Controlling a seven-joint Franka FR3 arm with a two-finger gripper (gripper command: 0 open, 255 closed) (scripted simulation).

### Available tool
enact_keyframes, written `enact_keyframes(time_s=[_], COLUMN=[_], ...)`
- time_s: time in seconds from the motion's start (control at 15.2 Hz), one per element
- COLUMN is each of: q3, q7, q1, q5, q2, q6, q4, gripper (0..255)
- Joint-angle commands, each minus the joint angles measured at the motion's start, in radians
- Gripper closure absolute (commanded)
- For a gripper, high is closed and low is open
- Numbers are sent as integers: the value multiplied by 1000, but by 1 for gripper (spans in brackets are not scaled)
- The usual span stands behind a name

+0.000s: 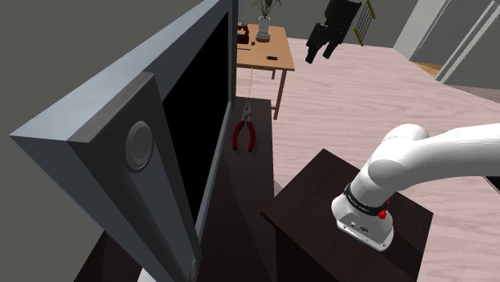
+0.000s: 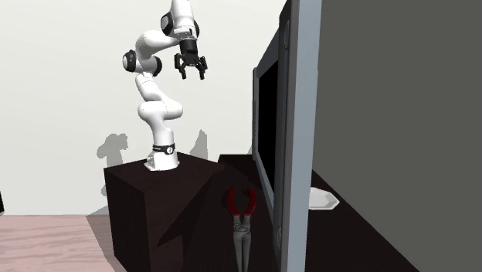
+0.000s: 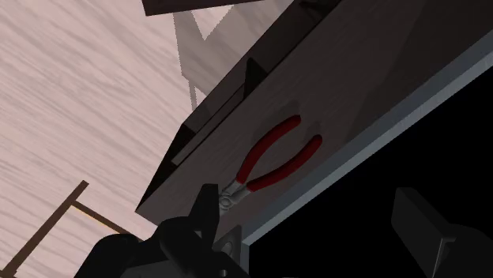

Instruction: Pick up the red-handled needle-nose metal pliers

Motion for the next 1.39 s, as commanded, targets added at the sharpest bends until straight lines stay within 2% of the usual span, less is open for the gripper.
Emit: enact_keyframes(time_s=[0.0,0.66,1.32], q3=[0,11,11], q7=[0,86,164], q1=[0,-27,-49], q5=[0,10,22], q2=[0,248,587], q6=[0,300,562], q4=[0,-93,-58], gripper=[0,0,0])
